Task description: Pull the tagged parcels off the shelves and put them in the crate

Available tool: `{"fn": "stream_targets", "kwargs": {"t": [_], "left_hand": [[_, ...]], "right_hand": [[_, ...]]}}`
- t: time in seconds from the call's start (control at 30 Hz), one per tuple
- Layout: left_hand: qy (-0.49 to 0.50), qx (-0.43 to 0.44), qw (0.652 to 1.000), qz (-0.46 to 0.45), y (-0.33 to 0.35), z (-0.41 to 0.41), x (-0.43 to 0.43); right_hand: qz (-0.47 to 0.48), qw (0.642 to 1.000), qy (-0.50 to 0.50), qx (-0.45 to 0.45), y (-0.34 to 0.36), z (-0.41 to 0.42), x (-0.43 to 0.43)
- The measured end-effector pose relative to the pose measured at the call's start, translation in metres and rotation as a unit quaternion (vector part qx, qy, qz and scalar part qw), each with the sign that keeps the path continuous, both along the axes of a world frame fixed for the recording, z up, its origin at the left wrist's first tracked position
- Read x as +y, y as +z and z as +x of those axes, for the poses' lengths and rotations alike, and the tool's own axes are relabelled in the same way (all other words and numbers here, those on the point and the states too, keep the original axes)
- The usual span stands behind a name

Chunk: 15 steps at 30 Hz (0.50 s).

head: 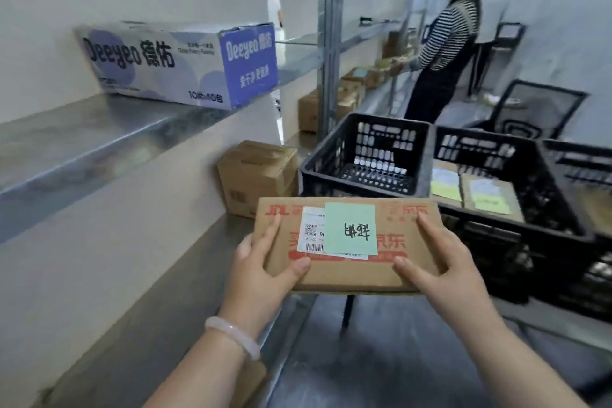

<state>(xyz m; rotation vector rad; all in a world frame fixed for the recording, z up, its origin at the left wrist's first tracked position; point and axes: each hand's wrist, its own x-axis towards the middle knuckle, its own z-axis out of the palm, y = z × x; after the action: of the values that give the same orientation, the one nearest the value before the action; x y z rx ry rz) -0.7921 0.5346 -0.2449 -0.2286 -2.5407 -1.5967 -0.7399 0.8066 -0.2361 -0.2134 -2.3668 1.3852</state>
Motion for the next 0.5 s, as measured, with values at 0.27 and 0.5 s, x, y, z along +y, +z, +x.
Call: {"fn": "stream_targets", "kwargs": {"t": [0.27, 0.5], "left_hand": [[-0.276, 0.022, 0.960, 0.032, 0.026, 0.061, 0.168], [-0.408, 0.056, 0.910, 0.051, 0.056, 0.145, 0.277]], "right_hand": [[0.040, 0.963, -0.264, 0.025, 0.032, 0.193, 0.105], [0.063, 0.903, -0.424, 0.044, 0.058, 0.332, 0.145]]}}
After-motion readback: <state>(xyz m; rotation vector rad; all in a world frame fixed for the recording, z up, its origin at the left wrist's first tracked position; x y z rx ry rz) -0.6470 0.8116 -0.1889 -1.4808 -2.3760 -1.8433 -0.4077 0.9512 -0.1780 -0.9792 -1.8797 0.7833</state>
